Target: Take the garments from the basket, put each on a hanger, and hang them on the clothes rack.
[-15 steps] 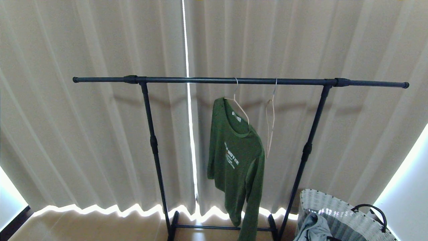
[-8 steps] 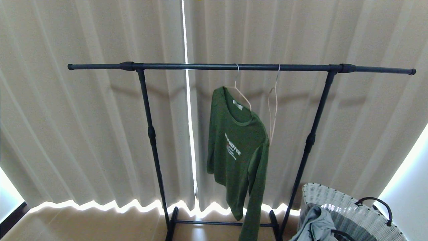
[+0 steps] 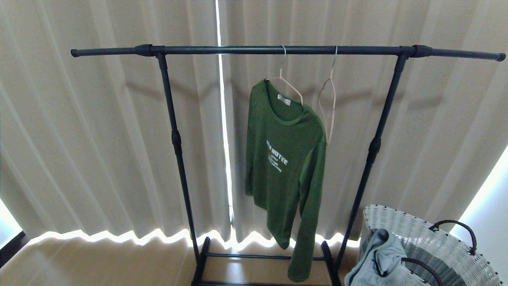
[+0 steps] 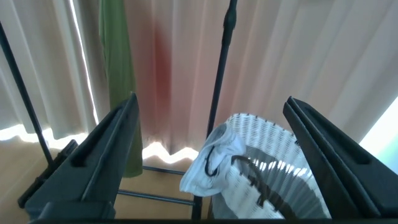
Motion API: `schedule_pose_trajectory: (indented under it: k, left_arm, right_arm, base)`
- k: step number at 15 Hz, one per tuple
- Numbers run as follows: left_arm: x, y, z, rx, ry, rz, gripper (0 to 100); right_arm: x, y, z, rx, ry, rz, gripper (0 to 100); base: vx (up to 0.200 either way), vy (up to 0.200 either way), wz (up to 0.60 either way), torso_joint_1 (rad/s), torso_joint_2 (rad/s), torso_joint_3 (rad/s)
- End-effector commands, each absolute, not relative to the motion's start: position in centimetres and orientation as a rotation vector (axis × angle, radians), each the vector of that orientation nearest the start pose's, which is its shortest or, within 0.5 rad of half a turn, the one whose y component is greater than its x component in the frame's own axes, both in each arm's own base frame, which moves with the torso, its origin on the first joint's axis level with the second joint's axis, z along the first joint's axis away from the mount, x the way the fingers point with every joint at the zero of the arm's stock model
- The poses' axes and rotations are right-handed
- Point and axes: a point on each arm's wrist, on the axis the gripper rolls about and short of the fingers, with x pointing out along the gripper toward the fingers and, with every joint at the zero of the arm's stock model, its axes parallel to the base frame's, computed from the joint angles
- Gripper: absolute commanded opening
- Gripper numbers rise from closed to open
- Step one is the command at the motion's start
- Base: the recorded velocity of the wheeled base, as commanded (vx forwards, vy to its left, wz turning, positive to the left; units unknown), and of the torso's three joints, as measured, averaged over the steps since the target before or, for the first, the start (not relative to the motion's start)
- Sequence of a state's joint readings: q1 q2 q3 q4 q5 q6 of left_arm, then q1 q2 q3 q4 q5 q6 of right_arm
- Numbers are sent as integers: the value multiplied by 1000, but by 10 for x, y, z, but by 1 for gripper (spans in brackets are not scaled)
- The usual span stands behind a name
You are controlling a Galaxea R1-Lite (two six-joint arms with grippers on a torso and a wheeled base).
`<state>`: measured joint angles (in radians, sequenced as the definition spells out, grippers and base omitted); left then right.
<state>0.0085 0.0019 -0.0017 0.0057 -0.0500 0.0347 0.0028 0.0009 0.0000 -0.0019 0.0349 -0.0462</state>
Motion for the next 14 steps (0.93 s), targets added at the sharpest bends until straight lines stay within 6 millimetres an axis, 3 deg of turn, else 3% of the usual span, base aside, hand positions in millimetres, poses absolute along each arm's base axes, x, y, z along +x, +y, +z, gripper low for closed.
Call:
schedule_pose_trajectory:
  k: [1, 9, 12, 14]
  left_arm:
    - [-23, -1, 75, 31, 2, -43, 100]
    - [-23, -1, 76, 14, 1, -44, 100]
    - [-23, -1, 75, 17, 4, -38, 100]
    - [-23, -1, 75, 20, 6, -38, 100]
  right_arm:
    - [-23, 1, 76, -46, -4, 38, 100]
    - [-23, 1, 76, -51, -3, 40, 100]
    - [-23, 1, 76, -51, -4, 40, 100]
    - [-23, 1, 76, -51, -3, 40, 100]
  base:
    - [0, 0, 0, -183, 481, 290]
    - [0, 0, 0, -151, 448, 292]
    - [0, 0, 0, -45, 139, 95]
    - [0, -200, 0, -10, 31, 24]
